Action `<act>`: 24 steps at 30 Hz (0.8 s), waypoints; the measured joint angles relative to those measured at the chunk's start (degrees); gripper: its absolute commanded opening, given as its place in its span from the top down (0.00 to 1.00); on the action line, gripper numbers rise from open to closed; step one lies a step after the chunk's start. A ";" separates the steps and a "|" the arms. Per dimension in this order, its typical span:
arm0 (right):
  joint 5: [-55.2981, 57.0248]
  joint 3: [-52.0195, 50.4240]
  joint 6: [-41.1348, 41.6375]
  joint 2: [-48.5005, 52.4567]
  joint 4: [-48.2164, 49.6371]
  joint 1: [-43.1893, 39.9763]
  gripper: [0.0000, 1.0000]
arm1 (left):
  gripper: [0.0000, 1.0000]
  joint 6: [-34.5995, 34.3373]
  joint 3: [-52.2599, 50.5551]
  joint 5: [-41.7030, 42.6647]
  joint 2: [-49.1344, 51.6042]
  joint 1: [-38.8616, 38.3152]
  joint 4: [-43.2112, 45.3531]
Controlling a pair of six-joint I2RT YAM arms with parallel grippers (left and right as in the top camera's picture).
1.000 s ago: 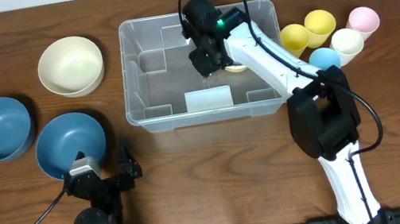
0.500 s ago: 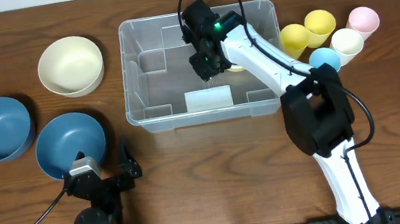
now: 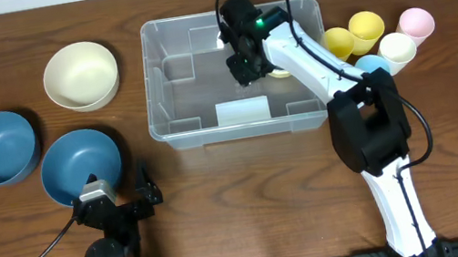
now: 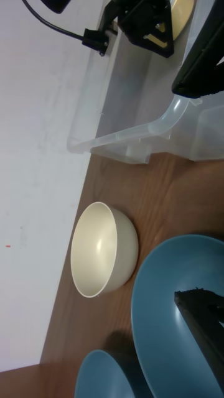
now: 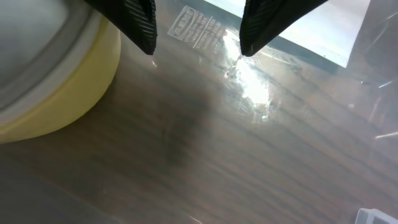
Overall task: Pack container
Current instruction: 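Lower the pale blue bowl onto the stack and release it, then move the right gripper to the pink cup and grasp it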
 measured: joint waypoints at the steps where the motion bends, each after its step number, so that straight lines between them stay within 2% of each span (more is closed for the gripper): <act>1: 0.02 0.00 -0.15 0.00 0.00 -0.07 0.56 | 0.02 0.00 0.00 0.00 -0.02 0.00 0.00; 7: -0.17 1.11 -1.05 0.00 -1.53 -0.09 0.57 | 0.02 0.00 0.00 0.00 -0.02 0.00 0.02; 12: -1.11 8.87 -1.22 0.00 -6.67 0.59 0.46 | 0.02 0.00 0.00 0.02 -0.02 0.00 0.02; 19: -0.94 27.52 2.47 -0.98 -23.28 1.97 0.37 | 0.02 0.00 0.00 0.02 -0.02 0.00 0.02; 24: -0.20 36.11 6.93 -4.04 -35.04 -2.54 0.32 | 0.02 0.00 0.00 0.00 -0.02 0.00 0.02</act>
